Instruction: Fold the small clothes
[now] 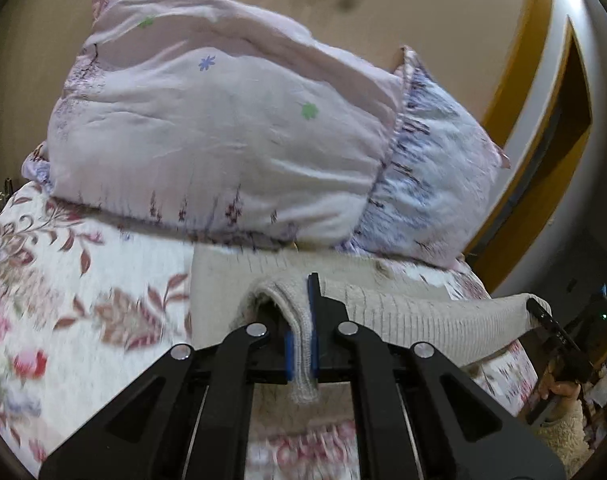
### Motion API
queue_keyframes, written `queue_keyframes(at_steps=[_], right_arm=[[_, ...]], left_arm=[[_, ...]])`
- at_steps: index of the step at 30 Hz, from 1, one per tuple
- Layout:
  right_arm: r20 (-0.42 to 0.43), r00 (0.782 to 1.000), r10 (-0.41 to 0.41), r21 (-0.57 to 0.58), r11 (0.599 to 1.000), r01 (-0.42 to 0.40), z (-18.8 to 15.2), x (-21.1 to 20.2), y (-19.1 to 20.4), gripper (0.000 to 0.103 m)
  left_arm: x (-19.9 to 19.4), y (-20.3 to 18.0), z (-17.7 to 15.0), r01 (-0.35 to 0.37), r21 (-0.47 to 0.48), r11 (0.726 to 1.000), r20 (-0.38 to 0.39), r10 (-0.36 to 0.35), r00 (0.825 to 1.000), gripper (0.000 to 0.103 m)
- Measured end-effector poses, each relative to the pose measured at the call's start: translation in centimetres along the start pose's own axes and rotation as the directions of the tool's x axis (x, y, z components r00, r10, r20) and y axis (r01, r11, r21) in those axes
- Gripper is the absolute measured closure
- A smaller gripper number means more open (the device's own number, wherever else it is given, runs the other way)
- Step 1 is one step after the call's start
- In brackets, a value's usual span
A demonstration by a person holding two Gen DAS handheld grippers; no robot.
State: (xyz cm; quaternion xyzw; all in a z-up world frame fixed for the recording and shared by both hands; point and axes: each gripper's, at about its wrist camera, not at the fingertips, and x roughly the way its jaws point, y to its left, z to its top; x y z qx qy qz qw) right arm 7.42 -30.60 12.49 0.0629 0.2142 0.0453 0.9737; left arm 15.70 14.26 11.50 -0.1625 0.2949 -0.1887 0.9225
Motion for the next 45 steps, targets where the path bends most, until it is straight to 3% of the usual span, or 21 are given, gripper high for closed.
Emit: queue_keyframes(at_steps=[6, 11, 15, 21, 23, 24, 26, 29, 33, 37, 41, 45], right_arm=[[-0.144, 0.99, 0.005, 0.118, 0.993, 0.012, -0.8, 8.1, -2.4, 0.096], [-0.299, 0.954, 0.034, 0.256, 0.965, 0.046, -3.4, 13.5, -5.2, 0.096], [-0.334, 0.938, 0.092, 0.357, 0.934, 0.035, -4.3, 15.0, -6.6, 0.095], [-0.332, 0.933, 0.136, 0.451, 0.892, 0.031, -3.4, 16.4, -7.5, 0.092], [-0.324, 0.932, 0.164, 0.495, 0.868, 0.019, -3.0, 17.1, -7.8, 0.08], [-0.311, 0.934, 0.178, 0.52, 0.854, 0.01, -2.7, 17.4, -7.9, 0.067], [-0.287, 0.94, 0.186, 0.541, 0.841, -0.002, -2.1, 17.8, -7.8, 0.052], [-0.26, 0.949, 0.176, 0.53, 0.848, -0.011, -1.2, 17.7, -7.1, 0.048], [-0.233, 0.962, 0.141, 0.47, 0.882, -0.015, -0.2, 16.2, -6.6, 0.048], [-0.232, 0.97, 0.071, 0.376, 0.927, 0.022, 0.0, 13.8, -6.8, 0.048], [-0.285, 0.958, 0.043, 0.302, 0.952, 0.047, -1.0, 12.4, -7.4, 0.056], [-0.331, 0.943, 0.028, 0.265, 0.962, 0.065, -2.5, 11.8, -7.8, 0.056]], left_arm=[[6.9, 3.2, 0.6, -0.035, -0.106, 0.994, -0.083, 0.027, 0.996, 0.098], [10.8, 5.8, -1.0, -0.048, -0.209, 0.977, -0.165, 0.013, 0.986, 0.098], [12.5, 6.9, -1.5, -0.036, -0.272, 0.962, -0.193, -0.018, 0.981, 0.098], [14.0, 7.7, -1.4, -0.003, -0.358, 0.934, -0.207, -0.076, 0.975, 0.096], [14.4, 8.1, -1.2, 0.014, -0.401, 0.916, -0.199, -0.102, 0.975, 0.093], [14.7, 8.3, -1.2, 0.031, -0.435, 0.9, -0.192, -0.127, 0.973, 0.087], [15.0, 8.6, -0.9, 0.063, -0.488, 0.871, -0.165, -0.163, 0.973, 0.073], [14.9, 8.5, -0.4, 0.091, -0.521, 0.848, -0.113, -0.175, 0.978, 0.058], [13.5, 8.0, 0.2, 0.085, -0.485, 0.87, -0.087, -0.145, 0.986, 0.053], [11.7, 7.1, 0.2, 0.011, -0.374, 0.927, -0.101, -0.052, 0.994, 0.053], [10.3, 5.7, -0.5, -0.079, -0.226, 0.971, -0.127, 0.051, 0.991, 0.056], [10.1, 5.4, -1.5, -0.129, -0.162, 0.978, -0.166, 0.102, 0.981, 0.061]])
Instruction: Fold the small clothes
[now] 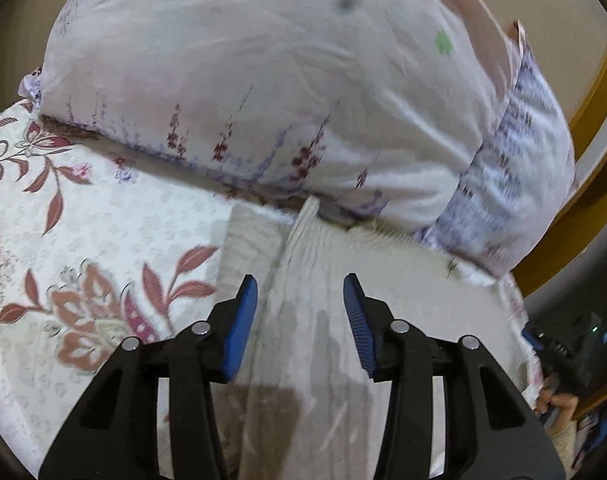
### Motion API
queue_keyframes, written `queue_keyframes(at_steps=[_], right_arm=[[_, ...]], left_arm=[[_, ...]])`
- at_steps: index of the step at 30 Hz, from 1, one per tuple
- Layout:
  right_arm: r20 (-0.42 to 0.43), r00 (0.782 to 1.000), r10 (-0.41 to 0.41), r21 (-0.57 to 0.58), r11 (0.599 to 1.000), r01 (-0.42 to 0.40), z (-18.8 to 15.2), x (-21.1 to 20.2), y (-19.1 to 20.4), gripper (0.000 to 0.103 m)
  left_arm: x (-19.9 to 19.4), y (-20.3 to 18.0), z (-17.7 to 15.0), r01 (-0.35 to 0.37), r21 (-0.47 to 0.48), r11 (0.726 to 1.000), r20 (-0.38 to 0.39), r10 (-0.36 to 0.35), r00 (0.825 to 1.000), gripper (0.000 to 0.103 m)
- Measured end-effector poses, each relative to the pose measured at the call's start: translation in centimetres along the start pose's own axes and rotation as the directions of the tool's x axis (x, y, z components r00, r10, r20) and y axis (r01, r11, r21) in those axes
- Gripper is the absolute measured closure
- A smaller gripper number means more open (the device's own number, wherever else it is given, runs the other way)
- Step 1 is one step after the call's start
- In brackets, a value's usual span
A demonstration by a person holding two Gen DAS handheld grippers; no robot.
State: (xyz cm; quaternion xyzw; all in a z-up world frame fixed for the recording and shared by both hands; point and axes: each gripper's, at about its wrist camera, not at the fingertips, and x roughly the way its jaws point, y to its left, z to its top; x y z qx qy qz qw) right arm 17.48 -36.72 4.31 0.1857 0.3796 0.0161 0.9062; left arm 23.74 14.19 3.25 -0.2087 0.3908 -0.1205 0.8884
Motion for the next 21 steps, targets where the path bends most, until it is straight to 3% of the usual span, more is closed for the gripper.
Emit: queue_keyframes(at_steps=[3, 5, 6, 8, 17, 21], right_arm=[[-0.045, 0.999, -0.019, -0.012, 1.0, 0.019, -1.0, 0.7, -0.5, 0.056], [-0.069, 0.997, -0.041, -0.027, 0.999, 0.039, -1.5, 1.2, -0.6, 0.069], [-0.076, 0.996, -0.05, -0.034, 0.998, 0.048, -1.7, 1.4, -0.5, 0.085], [-0.067, 0.997, -0.044, -0.031, 0.999, 0.042, -2.0, 1.1, -0.7, 0.089], [-0.024, 0.999, -0.03, -0.014, 0.999, 0.03, -2.7, -1.5, -0.5, 0.094], [-0.04, 0.995, -0.087, -0.03, 0.996, 0.086, -3.6, -2.0, -0.2, 0.094]], left_arm=[[0.5, 0.7, -0.8, -0.015, -0.006, 1.0, -0.033, 0.015, 0.999, 0.067], [0.8, 1.0, -1.2, -0.021, -0.011, 1.0, -0.046, 0.021, 0.999, 0.075], [0.9, 1.0, -1.4, -0.026, -0.006, 1.0, -0.057, 0.025, 0.998, 0.086], [0.9, 1.1, -1.7, -0.031, 0.013, 0.999, -0.069, 0.032, 0.997, 0.095], [-0.6, 1.5, -1.9, -0.013, 0.035, 0.999, -0.083, 0.016, 0.996, 0.097], [-1.1, 2.0, -2.3, -0.006, 0.031, 0.999, -0.087, 0.009, 0.996, 0.097]])
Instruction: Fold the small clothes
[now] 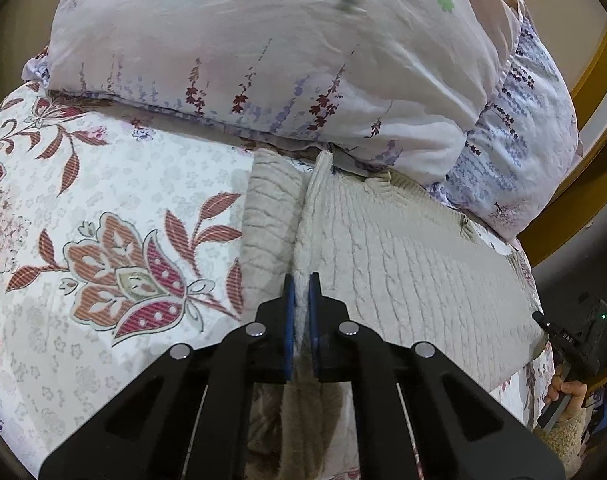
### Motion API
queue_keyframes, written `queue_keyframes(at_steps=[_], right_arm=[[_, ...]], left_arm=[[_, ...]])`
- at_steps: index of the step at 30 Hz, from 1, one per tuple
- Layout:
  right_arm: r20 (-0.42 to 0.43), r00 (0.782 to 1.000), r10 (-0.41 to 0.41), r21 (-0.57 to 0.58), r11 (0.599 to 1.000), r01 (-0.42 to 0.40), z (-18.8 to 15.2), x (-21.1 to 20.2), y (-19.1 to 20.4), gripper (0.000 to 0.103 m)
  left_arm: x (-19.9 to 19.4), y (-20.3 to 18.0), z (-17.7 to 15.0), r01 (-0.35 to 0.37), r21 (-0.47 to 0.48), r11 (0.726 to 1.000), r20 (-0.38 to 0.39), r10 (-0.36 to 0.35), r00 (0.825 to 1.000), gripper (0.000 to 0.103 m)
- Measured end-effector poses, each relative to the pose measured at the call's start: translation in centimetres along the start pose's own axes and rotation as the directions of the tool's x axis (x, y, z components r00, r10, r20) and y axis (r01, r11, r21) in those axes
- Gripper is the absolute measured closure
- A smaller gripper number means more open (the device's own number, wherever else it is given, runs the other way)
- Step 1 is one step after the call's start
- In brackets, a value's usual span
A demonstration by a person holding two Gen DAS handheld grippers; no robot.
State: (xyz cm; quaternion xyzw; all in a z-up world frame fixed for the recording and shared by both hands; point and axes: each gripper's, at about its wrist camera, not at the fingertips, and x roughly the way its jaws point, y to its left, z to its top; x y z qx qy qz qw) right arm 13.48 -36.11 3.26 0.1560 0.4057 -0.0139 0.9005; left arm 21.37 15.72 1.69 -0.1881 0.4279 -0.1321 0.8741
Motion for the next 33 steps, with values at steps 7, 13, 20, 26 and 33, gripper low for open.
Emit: queue_keyframes(at_steps=[7, 13, 20, 26, 33], right_arm=[[0.001, 0.994, -0.11, -0.059, 0.992, 0.109, -0.6, 1.4, 0.7, 0.094], [0.05, 0.99, -0.135, -0.051, 0.989, 0.137, 0.4, 0.4, 1.3, 0.085], [0.05, 0.997, -0.059, -0.168, 0.984, 0.066, 0.7, 0.9, 4.8, 0.085], [-0.017, 0.995, -0.102, -0.227, 0.969, 0.095, -0.9, 2.9, 5.9, 0.074], [-0.007, 0.989, -0.149, -0.287, 0.948, 0.14, -2.8, 1.8, 6.6, 0.073]], left_arm=[[1.1, -0.4, -0.2, -0.034, 0.036, 0.999, -0.004, 0.034, 0.999, 0.095], [-0.3, -0.3, -0.2, -0.032, 0.019, 0.999, 0.043, 0.031, 0.999, 0.072], [-1.6, -4.2, -0.6, -0.017, 0.128, 0.992, 0.118, 0.002, 0.993, 0.043], [0.8, -5.9, -1.6, -0.028, 0.193, 0.981, 0.039, 0.021, 0.999, 0.036], [1.6, -5.9, -2.5, -0.04, 0.237, 0.971, 0.023, 0.035, 0.999, 0.028]])
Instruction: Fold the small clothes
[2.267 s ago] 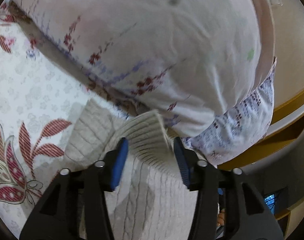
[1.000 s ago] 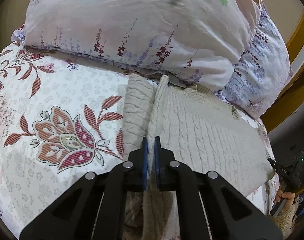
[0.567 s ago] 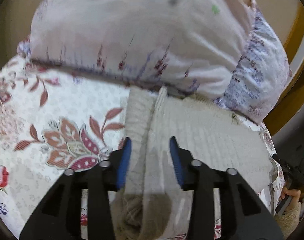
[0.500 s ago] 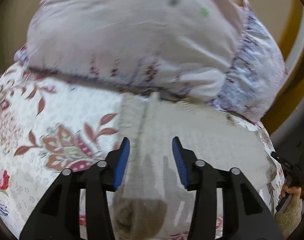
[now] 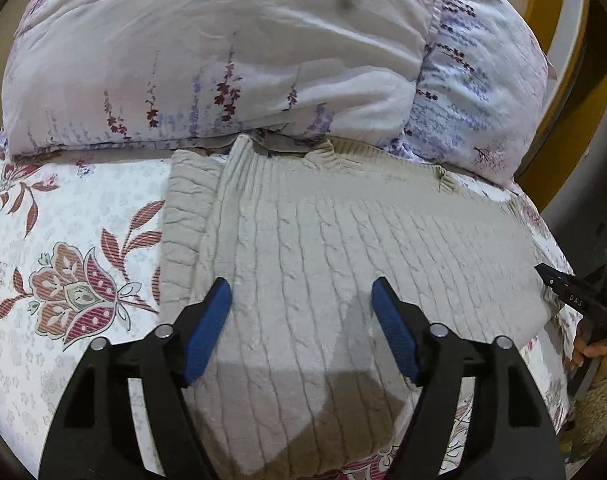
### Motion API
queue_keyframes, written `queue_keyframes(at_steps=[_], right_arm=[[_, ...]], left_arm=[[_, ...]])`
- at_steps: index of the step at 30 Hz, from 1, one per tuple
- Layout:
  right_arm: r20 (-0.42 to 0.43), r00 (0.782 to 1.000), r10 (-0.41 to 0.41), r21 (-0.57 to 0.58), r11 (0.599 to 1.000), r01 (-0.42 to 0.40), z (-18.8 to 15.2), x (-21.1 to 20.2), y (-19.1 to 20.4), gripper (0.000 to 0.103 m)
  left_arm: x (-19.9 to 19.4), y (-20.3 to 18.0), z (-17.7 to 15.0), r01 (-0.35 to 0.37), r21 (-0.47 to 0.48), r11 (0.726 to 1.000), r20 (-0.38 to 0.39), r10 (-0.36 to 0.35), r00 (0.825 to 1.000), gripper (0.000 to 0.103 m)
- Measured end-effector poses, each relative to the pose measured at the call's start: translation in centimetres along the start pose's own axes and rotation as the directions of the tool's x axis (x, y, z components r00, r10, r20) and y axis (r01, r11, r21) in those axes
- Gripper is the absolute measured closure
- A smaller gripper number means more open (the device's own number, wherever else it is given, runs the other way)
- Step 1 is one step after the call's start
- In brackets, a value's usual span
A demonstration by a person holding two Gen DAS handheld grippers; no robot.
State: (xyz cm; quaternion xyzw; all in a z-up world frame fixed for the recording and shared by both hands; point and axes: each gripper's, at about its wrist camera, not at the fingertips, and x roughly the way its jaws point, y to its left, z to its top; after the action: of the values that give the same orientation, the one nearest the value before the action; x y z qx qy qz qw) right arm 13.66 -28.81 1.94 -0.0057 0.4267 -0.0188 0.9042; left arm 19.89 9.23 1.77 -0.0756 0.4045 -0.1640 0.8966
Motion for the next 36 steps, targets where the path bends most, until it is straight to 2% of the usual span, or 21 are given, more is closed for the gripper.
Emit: queue_keyframes(at_steps=[3, 5, 7, 8, 11, 15, 17, 20, 22, 24, 25, 27, 31, 36], right_arm=[[-0.017, 1.0, -0.018, 0.023, 1.0, 0.018, 0.8, -0.4, 0.1, 0.072], [0.008, 1.0, 0.024, 0.031, 0.999, -0.024, 1.5, -0.8, 0.5, 0.072], [0.032, 0.997, 0.077, 0.025, 0.997, -0.078, 2.3, -1.1, 1.6, 0.058], [0.039, 0.994, 0.105, 0.015, 0.994, -0.105, 2.7, -1.0, 2.4, 0.058], [0.035, 0.98, 0.195, -0.022, 0.981, -0.194, 3.5, -0.3, 5.0, 0.058], [0.025, 0.967, 0.255, -0.06, 0.966, -0.253, 4.1, 1.0, 8.0, 0.058], [0.013, 0.96, 0.278, -0.07, 0.958, -0.277, 4.3, 1.6, 9.4, 0.058], [0.012, 0.958, 0.287, -0.086, 0.955, -0.285, 4.7, 2.2, 11.0, 0.058], [0.003, 0.965, 0.261, -0.101, 0.96, -0.26, 4.8, 2.7, 11.6, 0.058], [-0.057, 0.974, 0.218, -0.12, 0.967, -0.224, 4.5, 4.4, 12.2, 0.058], [-0.023, 0.98, 0.196, -0.154, 0.968, -0.197, 4.2, 4.3, 12.7, 0.058], [-0.013, 0.986, 0.164, -0.186, 0.969, -0.163, 3.9, 4.1, 13.2, 0.058], [-0.013, 0.984, 0.175, -0.176, 0.969, -0.175, 3.7, 4.1, 12.9, 0.057], [-0.01, 0.983, 0.183, -0.172, 0.968, -0.182, 3.5, 4.0, 12.9, 0.056]], left_arm=[[-0.4, 0.2, 0.3, 0.018, -0.024, 1.0, 0.005, -0.018, 1.0, 0.026], [-1.3, 1.1, 0.6, 0.061, -0.089, 0.994, 0.033, -0.058, 0.998, 0.024], [-2.1, 2.2, 0.8, 0.084, -0.152, 0.985, 0.063, -0.075, 0.995, 0.018], [-2.5, 2.9, 0.9, 0.084, -0.189, 0.978, 0.081, -0.069, 0.994, 0.017], [-2.9, 5.4, 1.0, 0.087, -0.302, 0.949, 0.101, -0.059, 0.993, 0.017], [-2.3, 7.8, 0.8, 0.125, -0.434, 0.892, 0.091, -0.094, 0.991, 0.017], [-1.9, 8.5, 0.6, 0.14, -0.471, 0.871, 0.088, -0.111, 0.99, 0.017], [-1.3, 9.0, 0.5, 0.16, -0.503, 0.849, 0.08, -0.139, 0.987, 0.017], [-1.0, 9.0, 0.5, 0.17, -0.517, 0.839, 0.077, -0.151, 0.985, 0.018], [-0.6, 9.0, 0.5, 0.184, -0.533, 0.826, 0.082, -0.166, 0.983, 0.018], [-0.5, 8.9, 0.6, 0.186, -0.534, 0.825, 0.082, -0.168, 0.982, 0.019], [-0.2, 8.8, 0.7, 0.198, -0.539, 0.818, 0.081, -0.184, 0.98, 0.024], [0.3, 8.6, 0.6, 0.197, -0.549, 0.812, 0.083, -0.182, 0.98, 0.034], [0.5, 8.6, 0.5, 0.197, -0.561, 0.804, 0.083, -0.182, 0.98, 0.041]])
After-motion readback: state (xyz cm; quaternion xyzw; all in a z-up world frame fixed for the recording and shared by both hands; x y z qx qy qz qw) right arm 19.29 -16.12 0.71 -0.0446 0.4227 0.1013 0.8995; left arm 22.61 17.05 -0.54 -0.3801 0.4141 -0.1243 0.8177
